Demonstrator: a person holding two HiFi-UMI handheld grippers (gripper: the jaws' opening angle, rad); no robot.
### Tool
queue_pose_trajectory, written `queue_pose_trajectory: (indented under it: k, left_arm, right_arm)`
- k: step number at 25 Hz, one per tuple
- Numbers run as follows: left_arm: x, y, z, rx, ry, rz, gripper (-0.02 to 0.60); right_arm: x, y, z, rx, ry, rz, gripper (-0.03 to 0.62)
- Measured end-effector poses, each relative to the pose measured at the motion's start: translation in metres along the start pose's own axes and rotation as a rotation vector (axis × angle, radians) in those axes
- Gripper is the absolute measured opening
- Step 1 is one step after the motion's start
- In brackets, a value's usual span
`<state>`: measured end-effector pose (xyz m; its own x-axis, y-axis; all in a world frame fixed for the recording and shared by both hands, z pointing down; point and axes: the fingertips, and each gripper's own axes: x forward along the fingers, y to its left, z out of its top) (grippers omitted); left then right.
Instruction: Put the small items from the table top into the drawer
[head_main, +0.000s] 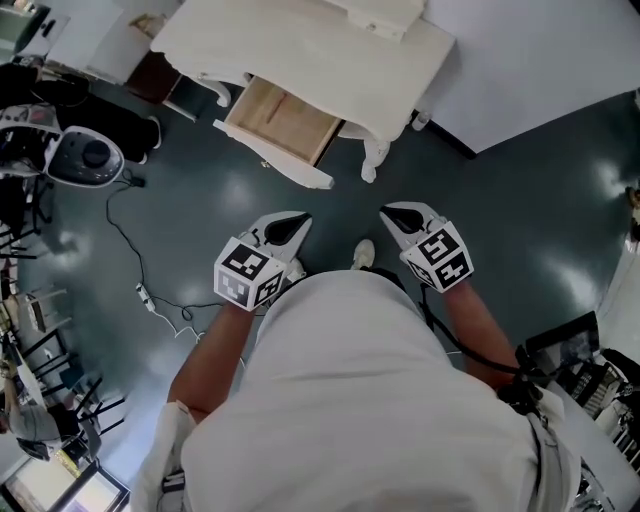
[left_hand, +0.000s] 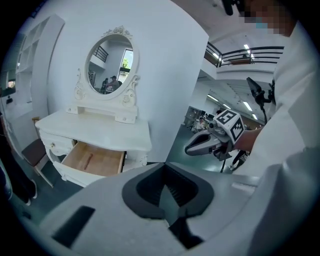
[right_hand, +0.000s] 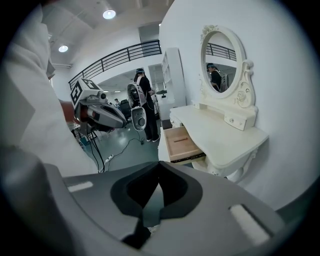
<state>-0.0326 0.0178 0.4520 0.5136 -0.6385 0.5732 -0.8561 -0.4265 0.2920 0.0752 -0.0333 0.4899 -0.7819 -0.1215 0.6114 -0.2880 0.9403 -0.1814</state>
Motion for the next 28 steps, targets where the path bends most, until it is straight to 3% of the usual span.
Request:
queue_pose_trajectory:
  k: [28]
  left_arm:
    - [-0.113, 0.061, -0.077, -0.054, -0.093, -0.02, 0.002]
  right_arm:
    - [0.097, 0.127, 0.054, -0.117, 0.024, 0.002, 0.0]
